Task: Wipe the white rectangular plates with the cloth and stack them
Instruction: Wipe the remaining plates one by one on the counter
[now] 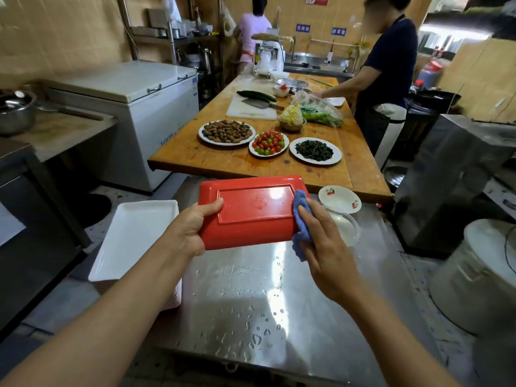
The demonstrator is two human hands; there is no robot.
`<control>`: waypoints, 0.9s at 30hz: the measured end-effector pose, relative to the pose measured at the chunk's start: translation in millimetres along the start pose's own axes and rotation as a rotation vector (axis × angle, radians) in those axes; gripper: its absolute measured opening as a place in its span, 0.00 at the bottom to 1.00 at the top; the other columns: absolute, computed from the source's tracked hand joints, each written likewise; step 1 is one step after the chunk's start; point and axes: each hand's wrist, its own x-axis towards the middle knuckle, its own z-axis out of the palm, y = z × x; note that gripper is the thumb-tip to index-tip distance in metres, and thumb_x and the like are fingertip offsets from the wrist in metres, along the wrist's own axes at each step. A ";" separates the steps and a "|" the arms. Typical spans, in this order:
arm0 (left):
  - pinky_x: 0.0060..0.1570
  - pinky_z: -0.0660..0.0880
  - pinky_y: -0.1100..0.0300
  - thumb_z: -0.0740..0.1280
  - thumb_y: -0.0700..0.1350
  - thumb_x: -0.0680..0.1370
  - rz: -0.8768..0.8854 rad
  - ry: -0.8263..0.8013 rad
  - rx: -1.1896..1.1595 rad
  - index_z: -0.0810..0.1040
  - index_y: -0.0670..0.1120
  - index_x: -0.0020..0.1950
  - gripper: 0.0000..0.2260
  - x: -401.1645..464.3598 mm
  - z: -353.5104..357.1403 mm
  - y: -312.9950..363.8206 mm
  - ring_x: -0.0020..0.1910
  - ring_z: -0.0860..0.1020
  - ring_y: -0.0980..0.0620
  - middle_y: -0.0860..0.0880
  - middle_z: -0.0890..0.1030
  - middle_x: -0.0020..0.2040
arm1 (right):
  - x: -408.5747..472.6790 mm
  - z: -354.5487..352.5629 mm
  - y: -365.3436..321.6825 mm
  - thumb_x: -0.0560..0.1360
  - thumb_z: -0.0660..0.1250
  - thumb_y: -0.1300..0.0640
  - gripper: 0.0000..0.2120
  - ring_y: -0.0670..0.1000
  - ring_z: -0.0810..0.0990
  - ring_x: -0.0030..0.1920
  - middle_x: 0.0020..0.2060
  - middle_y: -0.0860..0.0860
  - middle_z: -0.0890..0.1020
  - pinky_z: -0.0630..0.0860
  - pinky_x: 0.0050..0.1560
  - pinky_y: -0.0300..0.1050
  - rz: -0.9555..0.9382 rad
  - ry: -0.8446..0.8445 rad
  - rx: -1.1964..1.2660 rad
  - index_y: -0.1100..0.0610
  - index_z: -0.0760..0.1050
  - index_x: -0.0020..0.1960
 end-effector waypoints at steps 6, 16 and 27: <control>0.35 0.74 0.45 0.66 0.45 0.77 -0.061 -0.029 -0.117 0.75 0.44 0.57 0.10 -7.3 15.0 -15.5 0.35 0.82 0.45 0.43 0.83 0.39 | -1.0 11.5 -16.4 0.78 0.59 0.55 0.22 0.60 0.62 0.72 0.70 0.59 0.68 0.61 0.71 0.58 0.003 0.090 -0.120 0.62 0.68 0.69; 0.36 0.80 0.61 0.58 0.40 0.81 0.087 -0.088 -0.243 0.76 0.41 0.49 0.08 -19.1 19.7 -38.5 0.33 0.83 0.52 0.44 0.84 0.36 | 13.3 60.8 -64.9 0.78 0.56 0.56 0.22 0.52 0.58 0.74 0.72 0.55 0.64 0.51 0.75 0.47 -0.113 -0.018 0.073 0.60 0.65 0.72; 0.38 0.77 0.46 0.62 0.41 0.79 0.123 -0.026 -0.188 0.77 0.47 0.53 0.06 -16.8 -22.3 -30.1 0.38 0.83 0.47 0.46 0.85 0.38 | 36.7 44.4 -18.3 0.76 0.54 0.52 0.27 0.51 0.55 0.75 0.74 0.53 0.59 0.48 0.75 0.44 -0.046 -0.094 0.013 0.57 0.60 0.74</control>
